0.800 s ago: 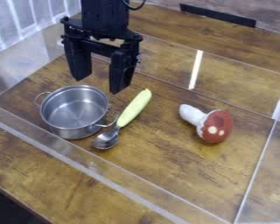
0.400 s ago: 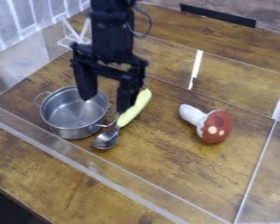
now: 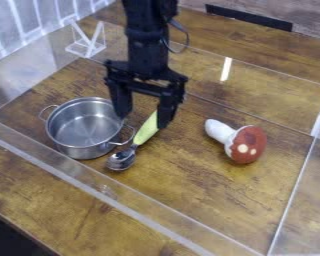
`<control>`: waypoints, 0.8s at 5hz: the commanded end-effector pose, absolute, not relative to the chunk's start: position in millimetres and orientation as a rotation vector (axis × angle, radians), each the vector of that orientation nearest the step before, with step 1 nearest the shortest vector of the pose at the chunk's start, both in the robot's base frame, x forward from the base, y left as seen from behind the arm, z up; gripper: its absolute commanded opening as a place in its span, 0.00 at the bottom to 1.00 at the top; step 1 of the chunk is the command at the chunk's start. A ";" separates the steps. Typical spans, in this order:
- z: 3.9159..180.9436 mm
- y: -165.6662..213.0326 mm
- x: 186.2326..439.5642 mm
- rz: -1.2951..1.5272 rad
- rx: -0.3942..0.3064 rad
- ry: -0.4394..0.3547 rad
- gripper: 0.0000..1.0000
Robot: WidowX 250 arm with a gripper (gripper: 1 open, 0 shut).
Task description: Move the green spoon to the right
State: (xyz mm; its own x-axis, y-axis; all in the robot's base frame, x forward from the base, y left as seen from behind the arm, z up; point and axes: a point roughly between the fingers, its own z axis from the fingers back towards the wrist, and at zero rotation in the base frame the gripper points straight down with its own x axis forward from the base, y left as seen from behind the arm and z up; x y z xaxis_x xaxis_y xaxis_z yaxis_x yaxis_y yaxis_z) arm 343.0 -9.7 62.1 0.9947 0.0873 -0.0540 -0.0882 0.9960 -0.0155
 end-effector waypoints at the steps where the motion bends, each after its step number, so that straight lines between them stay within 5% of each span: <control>1: 61.0 8.0 369.7 0.108 -0.027 -0.033 1.00; 4: 62.1 4.1 381.8 0.026 -0.048 -0.039 1.00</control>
State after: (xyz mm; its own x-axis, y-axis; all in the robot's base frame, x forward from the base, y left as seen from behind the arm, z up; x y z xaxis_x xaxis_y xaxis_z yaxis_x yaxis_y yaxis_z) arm 370.7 9.2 36.1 0.9981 0.0469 -0.0409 -0.0489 0.9976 -0.0497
